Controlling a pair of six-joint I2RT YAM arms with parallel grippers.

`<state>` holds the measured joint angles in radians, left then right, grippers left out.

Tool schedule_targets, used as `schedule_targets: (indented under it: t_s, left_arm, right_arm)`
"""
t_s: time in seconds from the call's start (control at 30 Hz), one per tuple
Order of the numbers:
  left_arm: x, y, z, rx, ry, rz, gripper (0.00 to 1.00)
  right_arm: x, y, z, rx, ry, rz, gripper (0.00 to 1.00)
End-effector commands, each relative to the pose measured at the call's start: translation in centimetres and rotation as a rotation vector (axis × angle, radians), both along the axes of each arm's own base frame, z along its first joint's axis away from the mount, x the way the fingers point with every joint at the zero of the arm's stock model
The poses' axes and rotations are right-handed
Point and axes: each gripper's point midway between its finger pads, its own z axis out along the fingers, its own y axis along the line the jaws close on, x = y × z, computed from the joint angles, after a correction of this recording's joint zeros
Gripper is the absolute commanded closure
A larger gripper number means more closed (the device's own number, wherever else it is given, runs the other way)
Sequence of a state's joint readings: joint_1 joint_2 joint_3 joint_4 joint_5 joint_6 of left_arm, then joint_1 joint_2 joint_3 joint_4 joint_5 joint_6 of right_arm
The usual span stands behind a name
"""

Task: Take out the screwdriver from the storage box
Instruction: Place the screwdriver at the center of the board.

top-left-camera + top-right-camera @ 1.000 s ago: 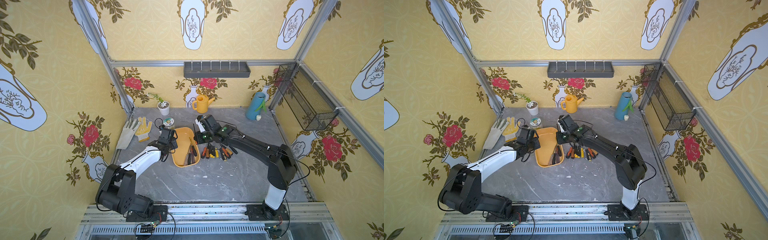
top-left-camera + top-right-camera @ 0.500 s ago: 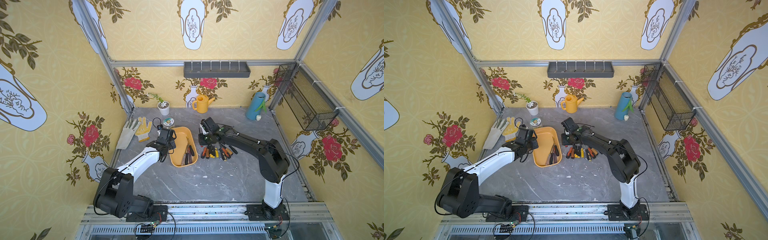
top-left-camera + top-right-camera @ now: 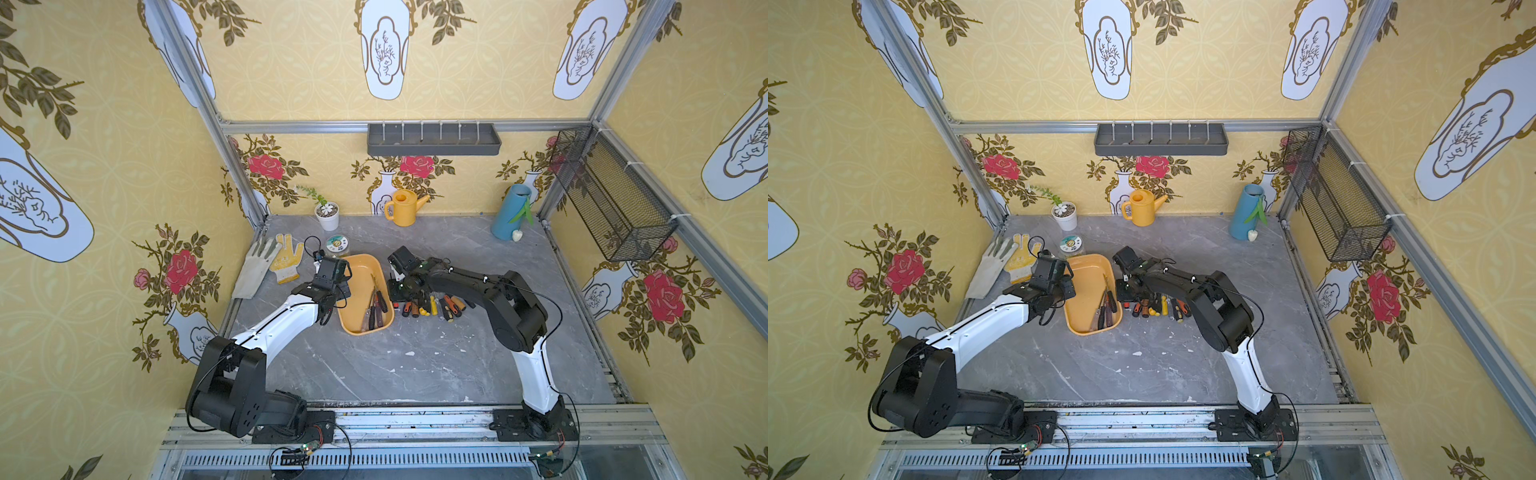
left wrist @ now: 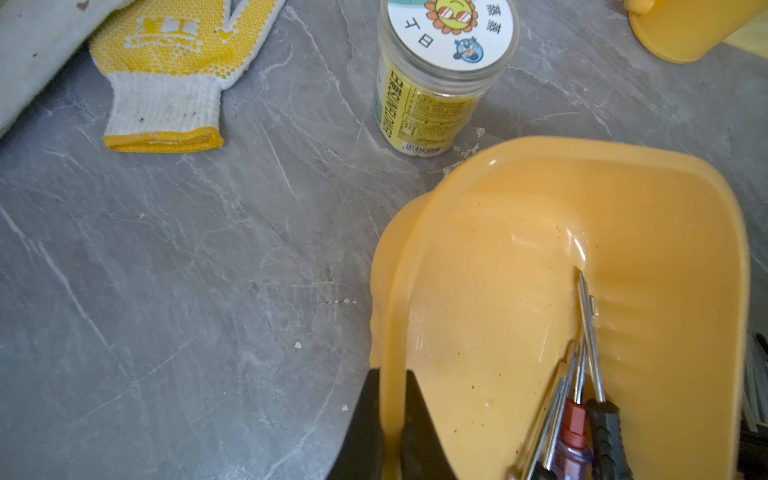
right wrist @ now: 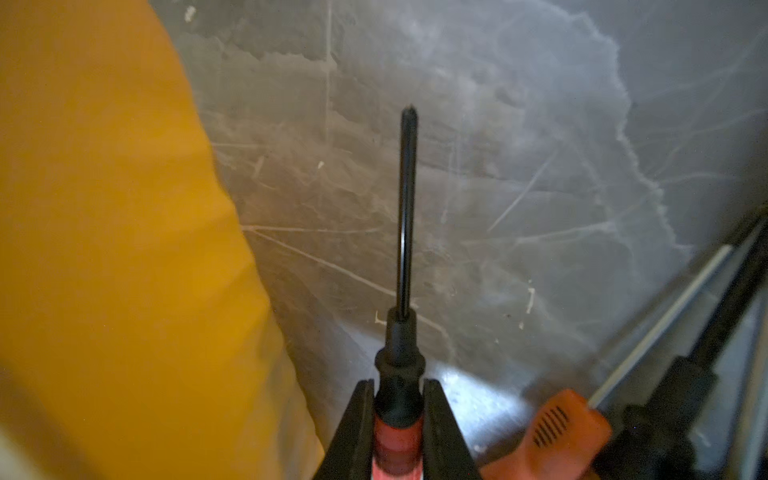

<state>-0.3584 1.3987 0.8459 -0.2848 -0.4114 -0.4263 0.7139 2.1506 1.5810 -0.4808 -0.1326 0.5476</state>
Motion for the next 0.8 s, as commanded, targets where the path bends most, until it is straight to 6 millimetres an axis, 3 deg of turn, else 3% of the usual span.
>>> schedule_targets:
  t_s: [0.0, 0.37, 0.47, 0.57, 0.77]
  left_arm:
    - [0.3, -0.1, 0.1, -0.002, -0.018, -0.005, 1.0]
    - [0.3, -0.1, 0.1, -0.004, -0.021, -0.002, 1.0]
    - [0.3, -0.1, 0.1, -0.005, -0.02, -0.002, 1.0]
    - [0.3, -0.1, 0.1, -0.004, -0.019, -0.002, 1.0]
    - [0.4, -0.2, 0.1, -0.008, -0.019, -0.006, 1.0]
  right_arm:
    - [-0.2, -1.0, -1.0, -0.052, 0.032, -0.041, 1.0]
    - [-0.5, -3.8, -1.3, -0.223, 0.005, -0.048, 0.99]
    - [-0.6, -4.0, -1.4, -0.236, 0.011, -0.047, 0.88]
    - [-0.8, -3.6, -1.2, -0.236, 0.005, -0.032, 0.72]
    - [-0.6, -2.7, 0.0, -0.188, -0.021, -0.022, 0.64]
